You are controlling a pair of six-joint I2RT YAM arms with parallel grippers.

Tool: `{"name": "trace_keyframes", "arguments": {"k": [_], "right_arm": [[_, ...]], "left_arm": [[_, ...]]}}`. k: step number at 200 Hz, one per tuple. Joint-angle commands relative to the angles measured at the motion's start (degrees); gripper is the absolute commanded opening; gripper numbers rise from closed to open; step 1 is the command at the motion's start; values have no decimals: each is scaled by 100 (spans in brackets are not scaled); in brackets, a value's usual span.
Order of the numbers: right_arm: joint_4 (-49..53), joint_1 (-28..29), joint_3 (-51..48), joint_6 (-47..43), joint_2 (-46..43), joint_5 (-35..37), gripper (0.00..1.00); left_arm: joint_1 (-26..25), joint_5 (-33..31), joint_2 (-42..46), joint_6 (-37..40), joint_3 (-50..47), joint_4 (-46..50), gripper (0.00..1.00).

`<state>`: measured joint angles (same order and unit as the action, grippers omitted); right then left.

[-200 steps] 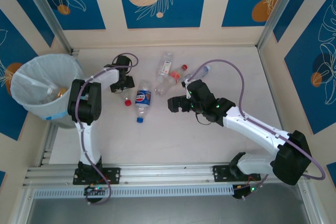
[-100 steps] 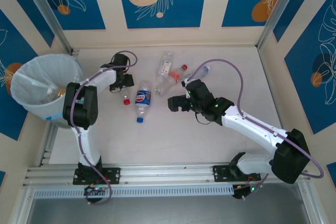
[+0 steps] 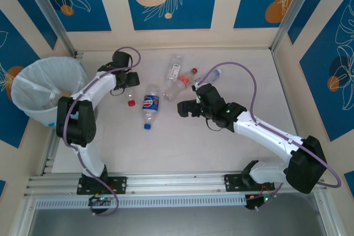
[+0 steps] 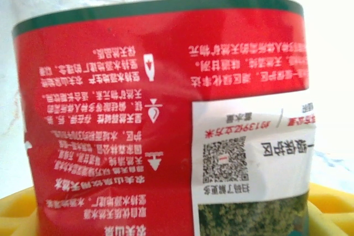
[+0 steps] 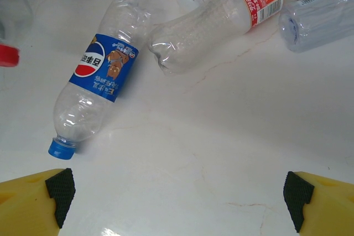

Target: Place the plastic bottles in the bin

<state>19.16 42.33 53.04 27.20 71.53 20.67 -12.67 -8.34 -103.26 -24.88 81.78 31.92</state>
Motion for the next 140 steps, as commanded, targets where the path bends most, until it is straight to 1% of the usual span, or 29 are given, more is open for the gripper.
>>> {"name": "trace_keyframes", "arguments": {"k": [1, 55, 94, 126, 140], "right_arm": [[-15, 30, 148, 76, -16, 94, 99], [-492, 72, -3, -116, -86, -435, 99], [-606, 127, -29, -197, -100, -428, 99], [-622, 127, -13, -193, -44, -406, 99], [-615, 127, -4, -187, -17, -399, 99]], "left_arm": [[-52, 122, 474, 148, 16, 256, 54], [-165, 141, 1211, 273, 241, 687, 54], [-180, 213, 1724, 330, 431, 905, 54], [-179, 449, 1970, 452, 750, 1079, 54], [-175, 433, 2036, 574, 928, 1143, 54]]}}
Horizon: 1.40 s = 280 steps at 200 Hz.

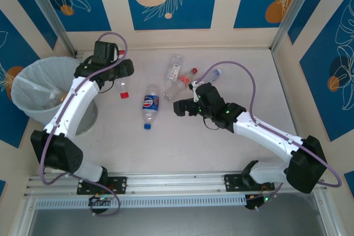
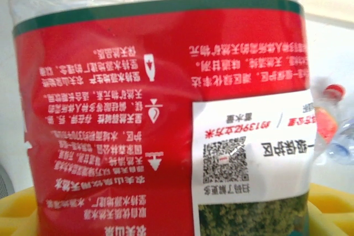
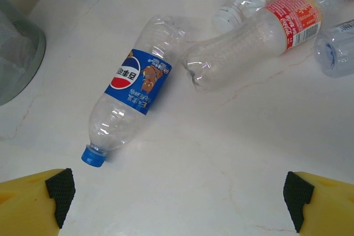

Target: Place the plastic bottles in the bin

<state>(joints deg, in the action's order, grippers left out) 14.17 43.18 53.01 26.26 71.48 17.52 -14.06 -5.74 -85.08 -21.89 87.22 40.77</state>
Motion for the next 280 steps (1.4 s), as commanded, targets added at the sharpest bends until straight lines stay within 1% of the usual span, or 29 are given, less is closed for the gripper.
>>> {"name": "trace_keyframes", "arguments": {"k": [1, 18, 41, 84, 101, 120, 145, 168, 189, 213, 252, 267, 280], "right_arm": [[-117, 42, -2, -89, -12, -83, 99], [-116, 42, -6, -85, 22, -60, 99], [-74, 42, 23, -85, 59, 4, 99], [-46, 46, 34, -124, 89, 55, 99], [-48, 42, 47, -124, 103, 49, 99], [-76, 42, 51, -141, 137, 36, 99], [-84, 33, 102, -221, 201, 40, 99], [24, 29, 239, -309, 260, 74, 99], [-10, 36, 245, -345, 235, 94, 99], [-12, 31, 244, -385, 236, 81, 99], [44, 33, 315, -509, 242, 101, 99], [16, 24, 336, -549, 260, 94, 99], [21, 28, 374, -554, 286, 62, 99]], "left_arm": [[-35, 167, 218, 282, 406, 266, 54], [-37, 38, 213, 468, 752, 463, 54], [24, -308, 234, 680, 1180, 695, 54], [381, -693, 480, 858, 1509, 825, 54], [585, -956, 585, 888, 1583, 888, 55], [948, -1029, 710, 942, 1588, 872, 55], [1448, -1370, 801, 1075, 1596, 891, 55], [2018, -1276, 794, 1091, 1579, 915, 55], [2393, -1312, 770, 990, 1400, 745, 55], [2815, -993, 699, 748, 1126, 443, 54], [3061, -1206, 626, 747, 590, -161, 54], [3068, -1324, 529, 699, 474, -149, 54], [3068, -1208, 500, 655, 392, -168, 54]]}}
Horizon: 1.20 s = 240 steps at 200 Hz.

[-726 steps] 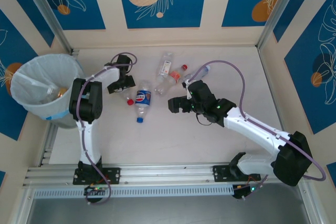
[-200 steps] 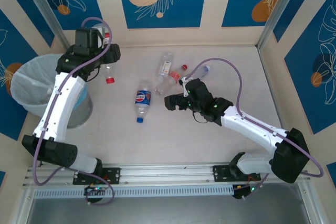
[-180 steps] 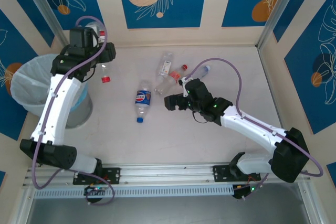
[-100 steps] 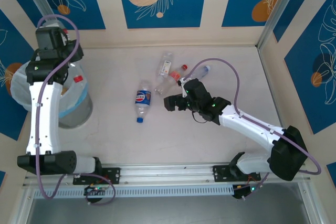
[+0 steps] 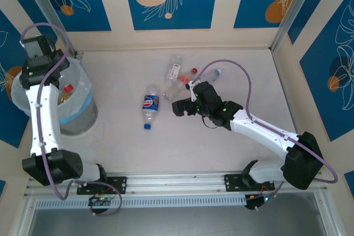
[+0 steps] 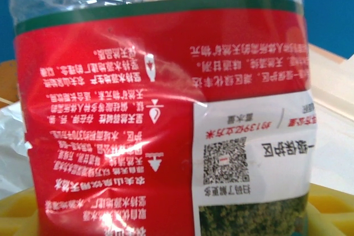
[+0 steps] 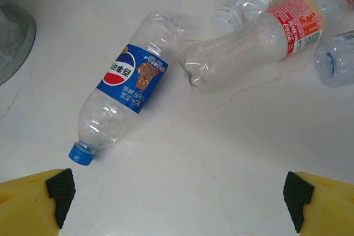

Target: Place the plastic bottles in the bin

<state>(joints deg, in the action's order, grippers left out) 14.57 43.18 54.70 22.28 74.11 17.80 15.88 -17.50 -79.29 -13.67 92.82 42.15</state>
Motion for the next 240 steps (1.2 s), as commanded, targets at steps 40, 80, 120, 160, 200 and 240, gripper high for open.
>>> {"name": "trace_keyframes", "arguments": {"k": [40, 80, 120, 160, 200, 240], "right_arm": [[-33, 31, 216, -129, 75, 1, 99], [-50, 42, 164, -39, 69, -14, 99], [46, 42, 217, -58, 67, -7, 99], [64, 50, 208, -27, 66, -13, 99], [76, 49, 217, -6, 78, -7, 99], [56, 47, 205, 84, 102, 69, 99]], "left_arm": [[67, 198, 34, -343, -428, -489, 54], [67, 209, 6, -656, -664, -401, 57], [64, 215, -7, -834, -941, -436, 60], [77, 103, -82, -845, -961, -379, 67], [73, 116, -169, -771, -827, -322, 81], [66, 464, -158, -750, -636, -228, 90]]}}
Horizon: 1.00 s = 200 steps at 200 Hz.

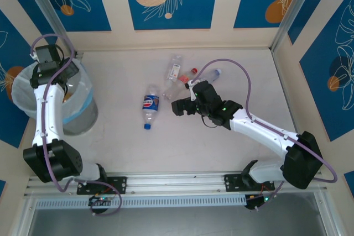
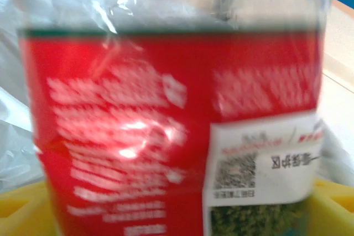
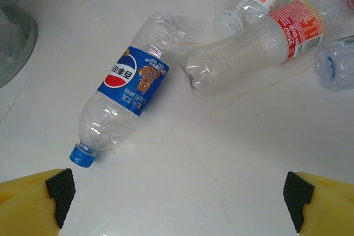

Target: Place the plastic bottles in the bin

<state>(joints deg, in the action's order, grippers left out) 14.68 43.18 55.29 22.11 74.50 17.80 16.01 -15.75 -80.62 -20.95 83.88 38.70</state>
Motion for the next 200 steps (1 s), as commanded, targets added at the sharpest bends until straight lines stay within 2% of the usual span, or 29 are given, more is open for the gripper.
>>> {"name": "trace_keyframes", "arguments": {"k": [1, 48, 83, 120, 159, 200], "right_arm": [[44, 49, 147, 110, 64, 67, 99], [51, 55, 209, 131, 127, 57, 99], [62, 59, 228, 153, 155, 50, 99], [62, 59, 228, 339, 175, 230, 99], [73, 55, 186, 612, 204, 668, 99], [79, -16, 114, 987, 225, 1034, 99]], "left_arm": [[57, 304, -24, -23, 259, 114, 90], [41, 921, 67, -115, 234, 134, 93], [21, 1045, 245, -120, 359, 179, 99], [-283, 857, 521, 23, 618, 355, 99], [-916, 746, 874, 341, 700, 306, 99], [-2001, 974, 1008, 524, 721, 318, 99]]}}
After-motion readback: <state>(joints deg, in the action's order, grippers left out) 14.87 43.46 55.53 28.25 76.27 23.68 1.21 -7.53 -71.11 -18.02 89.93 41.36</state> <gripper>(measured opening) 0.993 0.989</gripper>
